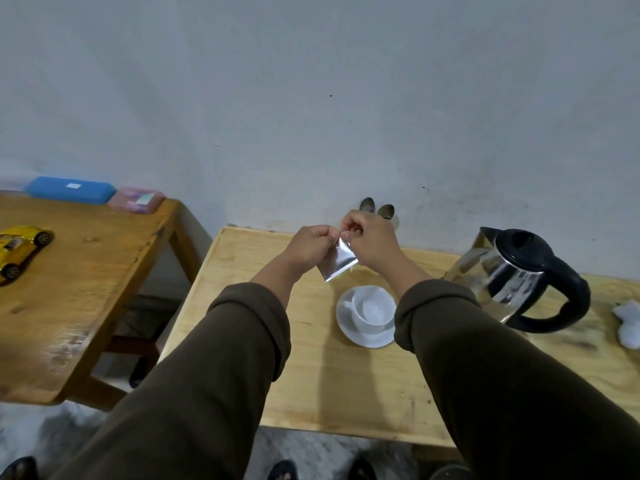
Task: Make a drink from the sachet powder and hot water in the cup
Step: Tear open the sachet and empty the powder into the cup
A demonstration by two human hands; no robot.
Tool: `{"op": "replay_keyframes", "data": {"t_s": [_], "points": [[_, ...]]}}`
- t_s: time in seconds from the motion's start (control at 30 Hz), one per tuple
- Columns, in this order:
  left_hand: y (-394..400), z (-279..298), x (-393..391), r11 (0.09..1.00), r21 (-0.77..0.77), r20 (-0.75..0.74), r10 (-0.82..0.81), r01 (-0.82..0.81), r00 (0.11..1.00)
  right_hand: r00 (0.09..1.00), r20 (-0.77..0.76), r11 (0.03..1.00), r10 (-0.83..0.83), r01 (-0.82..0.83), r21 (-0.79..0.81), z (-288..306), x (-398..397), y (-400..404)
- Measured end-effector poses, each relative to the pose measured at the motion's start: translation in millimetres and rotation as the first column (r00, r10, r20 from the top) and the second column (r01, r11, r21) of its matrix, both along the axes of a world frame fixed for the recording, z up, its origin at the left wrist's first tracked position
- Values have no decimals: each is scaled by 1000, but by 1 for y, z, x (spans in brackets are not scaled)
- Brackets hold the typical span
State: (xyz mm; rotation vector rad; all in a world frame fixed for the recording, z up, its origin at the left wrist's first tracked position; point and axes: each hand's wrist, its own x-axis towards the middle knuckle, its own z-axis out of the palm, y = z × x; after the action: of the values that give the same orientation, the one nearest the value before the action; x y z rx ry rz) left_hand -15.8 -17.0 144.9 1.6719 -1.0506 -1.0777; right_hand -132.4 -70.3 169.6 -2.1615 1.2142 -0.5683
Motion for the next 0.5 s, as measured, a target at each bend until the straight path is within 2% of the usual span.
{"op": "replay_keyframes", "data": {"t_s": [0.27, 0.37, 0.5], "points": [[-11, 1, -14, 995, 90, -177, 55, -40, 983, 993, 4, 977, 116, -113, -182, 3, -8, -7], [-14, 1, -15, 989, 151, -232, 45, -9, 972, 992, 10, 980, 126, -123, -157, 0, -9, -10], [-16, 2, -11, 978, 196, -218, -33, 76, 975, 1000, 6, 998, 27, -27, -52, 1, -14, -21]]}}
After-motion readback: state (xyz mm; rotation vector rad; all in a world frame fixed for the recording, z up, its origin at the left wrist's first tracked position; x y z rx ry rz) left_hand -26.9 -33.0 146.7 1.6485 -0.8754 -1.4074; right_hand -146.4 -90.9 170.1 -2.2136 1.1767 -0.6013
